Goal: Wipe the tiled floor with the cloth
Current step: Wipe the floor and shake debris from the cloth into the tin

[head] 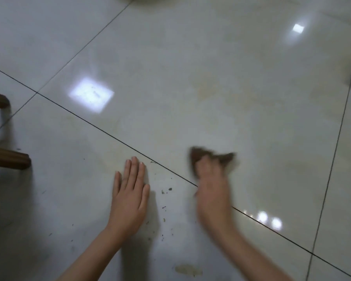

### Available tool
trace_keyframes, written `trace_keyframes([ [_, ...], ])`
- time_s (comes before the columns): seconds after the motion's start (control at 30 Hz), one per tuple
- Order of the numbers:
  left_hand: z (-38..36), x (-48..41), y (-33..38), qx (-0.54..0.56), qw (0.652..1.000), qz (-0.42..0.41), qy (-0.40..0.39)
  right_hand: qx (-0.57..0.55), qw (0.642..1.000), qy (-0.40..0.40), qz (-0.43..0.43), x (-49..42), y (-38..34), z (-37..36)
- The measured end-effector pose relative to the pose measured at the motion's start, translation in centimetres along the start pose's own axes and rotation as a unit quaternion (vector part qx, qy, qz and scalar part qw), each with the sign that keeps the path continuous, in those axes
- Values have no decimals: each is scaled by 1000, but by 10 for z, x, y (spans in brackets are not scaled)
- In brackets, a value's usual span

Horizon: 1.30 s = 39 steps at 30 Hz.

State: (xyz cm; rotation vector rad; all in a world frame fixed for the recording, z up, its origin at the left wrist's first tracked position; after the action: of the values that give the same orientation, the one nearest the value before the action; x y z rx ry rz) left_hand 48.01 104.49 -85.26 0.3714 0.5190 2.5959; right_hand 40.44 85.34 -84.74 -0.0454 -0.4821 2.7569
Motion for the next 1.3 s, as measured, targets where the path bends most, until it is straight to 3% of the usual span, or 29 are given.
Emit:
trace_keyframes([
  [0.13, 25, 3, -14, 279, 960, 17, 7, -70, 965, -87, 239, 37, -106, -23],
  [0.23, 46, 11, -33, 229, 970, -1, 78, -162, 910, -176, 339, 10, -81, -1],
  [0.3, 54, 15, -50, 154, 983, -5, 102, -190, 939, -158, 241, -30, -38, 26],
  [0.4, 56, 20, -71, 88, 993, 46, 70, -121, 984, -96, 87, -86, 18, 44],
  [0.5, 57, 27, -81, 58, 993, 71, 80, -65, 997, -40, 32, -98, -11, 19],
  [0.57, 57, 35, -85, 47, 992, 78, 87, -53, 996, -16, 70, -75, -55, -4],
  [0.63, 56, 44, -89, 38, 994, 70, 80, -77, 983, -30, 165, -33, -95, -21],
  [0.73, 58, 56, -94, 25, 995, 66, 77, -87, 950, -118, 277, 20, -117, -29],
  [0.9, 55, 66, -95, 19, 995, 59, 74, -110, 895, -280, 330, 9, -103, -7],
  [0.97, 53, 70, -92, 20, 996, 54, 73, -138, 913, -270, 272, -13, -91, 16],
  [1.03, 52, 72, -90, 11, 996, 48, 68, -154, 950, -199, 186, -40, -62, 39],
  [1.17, 55, 76, -90, -21, 997, 45, 59, -68, 980, -165, 91, -60, -2, 44],
  [1.23, 55, 80, -90, -23, 997, 54, 50, -5, 985, -148, 91, -31, -19, 28],
  [1.3, 57, 82, -87, -39, 997, 52, 35, -69, 977, -149, 136, 11, -48, -1],
])
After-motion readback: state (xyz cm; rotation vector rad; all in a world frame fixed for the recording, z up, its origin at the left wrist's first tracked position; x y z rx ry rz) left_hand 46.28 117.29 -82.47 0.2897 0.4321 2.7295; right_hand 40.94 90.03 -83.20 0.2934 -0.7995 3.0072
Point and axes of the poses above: each hand's wrist, its own x-axis away from the middle knuckle, its own z-axis out of the back of the hand, y = z × x, the point moved 2 cm from there along -x, towards the middle knuckle
